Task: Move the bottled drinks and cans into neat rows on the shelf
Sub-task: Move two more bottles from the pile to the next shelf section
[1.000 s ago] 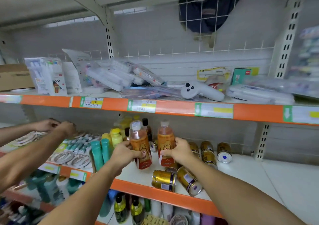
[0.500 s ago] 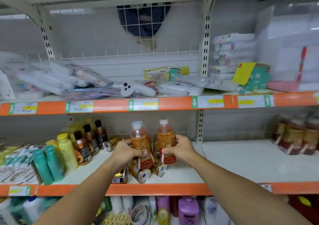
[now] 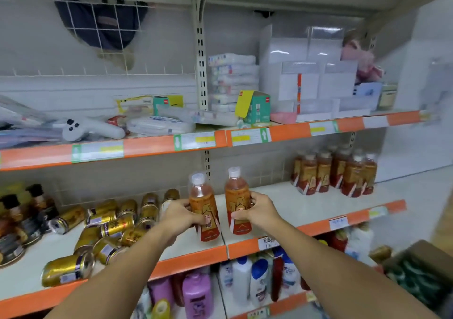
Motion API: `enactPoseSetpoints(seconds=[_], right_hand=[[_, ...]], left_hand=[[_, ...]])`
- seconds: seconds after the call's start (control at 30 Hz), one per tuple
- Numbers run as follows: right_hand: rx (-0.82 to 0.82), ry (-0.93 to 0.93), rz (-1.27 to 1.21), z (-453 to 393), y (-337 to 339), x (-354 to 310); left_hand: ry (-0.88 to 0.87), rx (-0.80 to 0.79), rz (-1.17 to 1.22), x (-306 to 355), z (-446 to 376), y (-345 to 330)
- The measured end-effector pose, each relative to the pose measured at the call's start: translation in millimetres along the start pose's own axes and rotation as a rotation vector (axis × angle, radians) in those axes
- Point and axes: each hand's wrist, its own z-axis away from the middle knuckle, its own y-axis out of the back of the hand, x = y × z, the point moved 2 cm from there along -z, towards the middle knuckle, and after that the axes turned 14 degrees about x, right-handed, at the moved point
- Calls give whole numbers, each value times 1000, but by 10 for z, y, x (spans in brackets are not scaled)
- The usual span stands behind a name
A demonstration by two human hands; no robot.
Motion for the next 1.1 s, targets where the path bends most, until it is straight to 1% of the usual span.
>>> enactPoseSetpoints(seconds=[0.27,0.53,0.73,0.9,1.1], right_hand=[[143,-54,-2,2,886,318],[271,-102,33,-152,1646,612],[329,-121,52,-474,2019,812],[332,-112,52,-828,2254,944],[326,-130,78,-1222,2432,1099]], left_hand=[[-51,-175,-53,266,29,-959],[-85,-336,-59,428,-119,-1881],[-83,-407,-62,495,-396,-2498],[-50,-414,-36,534,-694,-2914],[-57,-428,-58,562,-1019,-3265]])
